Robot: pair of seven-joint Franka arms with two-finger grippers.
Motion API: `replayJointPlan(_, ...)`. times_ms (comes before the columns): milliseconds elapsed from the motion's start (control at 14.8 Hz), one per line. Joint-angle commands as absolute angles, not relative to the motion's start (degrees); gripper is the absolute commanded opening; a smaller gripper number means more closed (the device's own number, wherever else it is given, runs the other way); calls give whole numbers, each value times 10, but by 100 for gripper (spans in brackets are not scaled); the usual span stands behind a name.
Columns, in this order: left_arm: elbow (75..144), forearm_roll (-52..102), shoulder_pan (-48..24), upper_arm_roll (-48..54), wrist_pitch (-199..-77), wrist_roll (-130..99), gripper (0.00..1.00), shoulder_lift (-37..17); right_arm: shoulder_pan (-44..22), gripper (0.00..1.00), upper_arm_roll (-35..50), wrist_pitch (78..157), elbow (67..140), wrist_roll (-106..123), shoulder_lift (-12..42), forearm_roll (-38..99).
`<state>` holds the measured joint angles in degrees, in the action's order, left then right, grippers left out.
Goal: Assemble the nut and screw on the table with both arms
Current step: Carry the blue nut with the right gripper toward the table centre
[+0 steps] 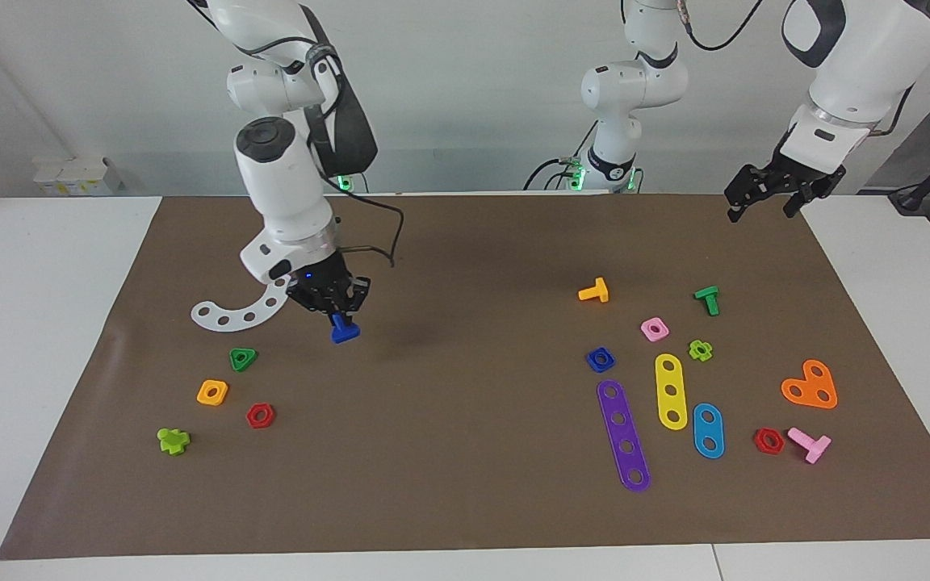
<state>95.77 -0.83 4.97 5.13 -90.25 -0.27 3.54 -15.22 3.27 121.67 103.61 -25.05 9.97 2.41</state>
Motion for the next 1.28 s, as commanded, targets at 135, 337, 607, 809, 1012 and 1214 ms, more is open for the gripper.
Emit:
replayJointPlan(135,979,-11,52,50,-911,-10,100,54,-234,0,33,1226,949,-390,184,20)
replayJointPlan(337,978,-11,45,51,-911,-10,100,54,-272,0,33,1266,949,-438,209,11)
replayJointPlan(607,978,-11,42,54,-911,-7,100,54,-308,0,32,1291,948,-475,258,-42)
replayJointPlan(809,978,-11,43,55,-913,-9,100,54,-319,0,33,1325,951,-510,283,-84)
replayJointPlan(1012,979,-11,42,57,-921,3,100,54,-327,0,33,1349,951,-515,295,-86)
replayJointPlan(1214,981,-1,42,57,-933,25,99,54,-329,32,33,1372,952,-525,306,-85)
